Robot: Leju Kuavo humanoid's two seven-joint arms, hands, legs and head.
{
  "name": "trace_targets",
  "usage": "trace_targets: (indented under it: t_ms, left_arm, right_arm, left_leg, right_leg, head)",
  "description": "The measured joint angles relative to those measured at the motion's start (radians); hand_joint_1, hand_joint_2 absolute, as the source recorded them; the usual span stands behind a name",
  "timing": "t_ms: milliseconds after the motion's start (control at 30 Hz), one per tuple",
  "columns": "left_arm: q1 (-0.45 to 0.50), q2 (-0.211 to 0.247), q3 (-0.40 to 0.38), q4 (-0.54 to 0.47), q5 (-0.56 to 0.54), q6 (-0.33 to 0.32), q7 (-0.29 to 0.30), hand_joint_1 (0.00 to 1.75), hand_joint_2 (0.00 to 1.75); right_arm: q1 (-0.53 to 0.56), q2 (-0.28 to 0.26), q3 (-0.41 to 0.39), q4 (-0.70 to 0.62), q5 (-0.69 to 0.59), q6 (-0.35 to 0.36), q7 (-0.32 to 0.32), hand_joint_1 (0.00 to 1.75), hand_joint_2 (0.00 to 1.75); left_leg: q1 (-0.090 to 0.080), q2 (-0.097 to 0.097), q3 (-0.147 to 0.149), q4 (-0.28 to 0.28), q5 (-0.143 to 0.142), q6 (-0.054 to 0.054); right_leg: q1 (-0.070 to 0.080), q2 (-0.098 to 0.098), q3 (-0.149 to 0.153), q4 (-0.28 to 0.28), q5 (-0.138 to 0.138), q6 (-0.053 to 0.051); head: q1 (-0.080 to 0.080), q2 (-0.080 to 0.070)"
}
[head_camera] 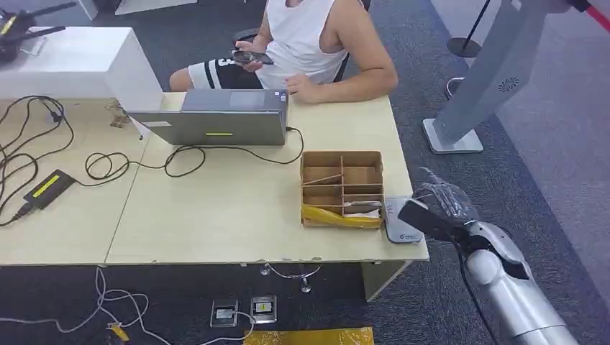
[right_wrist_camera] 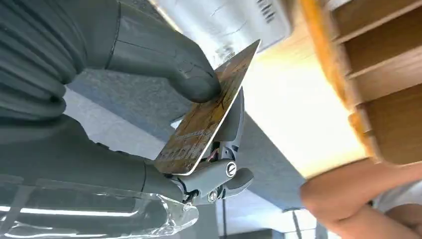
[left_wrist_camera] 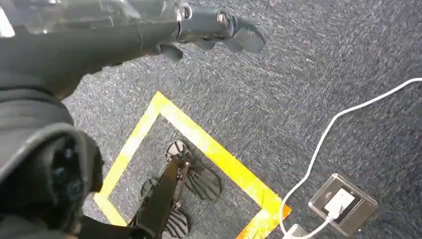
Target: Pass the card to the sensor for recognition and then transmit it.
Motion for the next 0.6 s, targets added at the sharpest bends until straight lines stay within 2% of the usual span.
trace_targets:
  t_ms: [267,600]
  left_arm:
    - [-0.012,0.007,-0.023,0.038,0.006,-0.014,-0.006,0.0,0.0]
    - [-0.019,0.007,-0.043,0.062,0.013,-0.021,-0.007,0.0,0.0]
  right_arm:
    - [0.008,-0.013,-0.027,0.013,0.004,0.01,0.003,1.75,1.75]
    - [0.047,0.006,-0.016,0.012,0.021,0.043,0.015,1.75,1.75]
  left_leg:
    - [0.0,0.0,0.0,0.0,0.0,0.0]
    - [0.0,0.0,0.0,0.0,0.0,0.0]
  right_leg:
    - [0.0,0.0,0.0,0.0,0.0,0.0]
    - [0.0,0.0,0.0,0.0,0.0,0.0]
  head:
    - [0.0,0.0]
    - [0.0,0.0]
